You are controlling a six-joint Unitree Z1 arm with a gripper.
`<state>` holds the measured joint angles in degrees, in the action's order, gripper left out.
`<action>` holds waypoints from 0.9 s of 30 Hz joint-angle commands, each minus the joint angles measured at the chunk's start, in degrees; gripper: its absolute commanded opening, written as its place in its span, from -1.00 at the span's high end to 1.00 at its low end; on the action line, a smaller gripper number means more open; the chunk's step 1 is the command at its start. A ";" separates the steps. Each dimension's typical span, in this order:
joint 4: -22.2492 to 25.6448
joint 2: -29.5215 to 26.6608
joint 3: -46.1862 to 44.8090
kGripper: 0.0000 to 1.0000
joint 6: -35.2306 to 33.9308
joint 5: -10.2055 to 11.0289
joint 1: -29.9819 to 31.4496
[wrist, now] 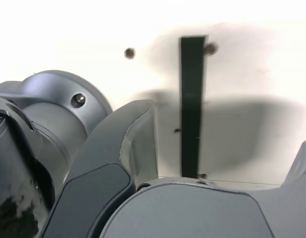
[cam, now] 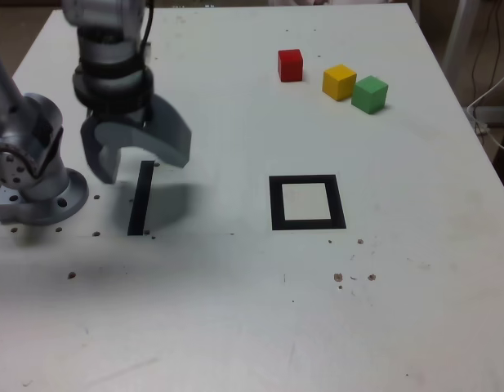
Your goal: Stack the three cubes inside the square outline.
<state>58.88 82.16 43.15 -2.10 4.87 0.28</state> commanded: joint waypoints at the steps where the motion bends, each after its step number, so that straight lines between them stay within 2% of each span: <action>1: 2.09 0.71 3.01 -0.99 1.75 0.83 -2.37; 12: 9.81 7.06 19.69 -0.98 9.89 2.70 -11.96; 21: 10.96 16.52 31.97 -0.98 17.29 3.35 -22.89; 27: 13.95 24.49 42.74 -0.98 22.30 3.32 -30.19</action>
<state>72.00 105.07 83.07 19.18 8.17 -28.69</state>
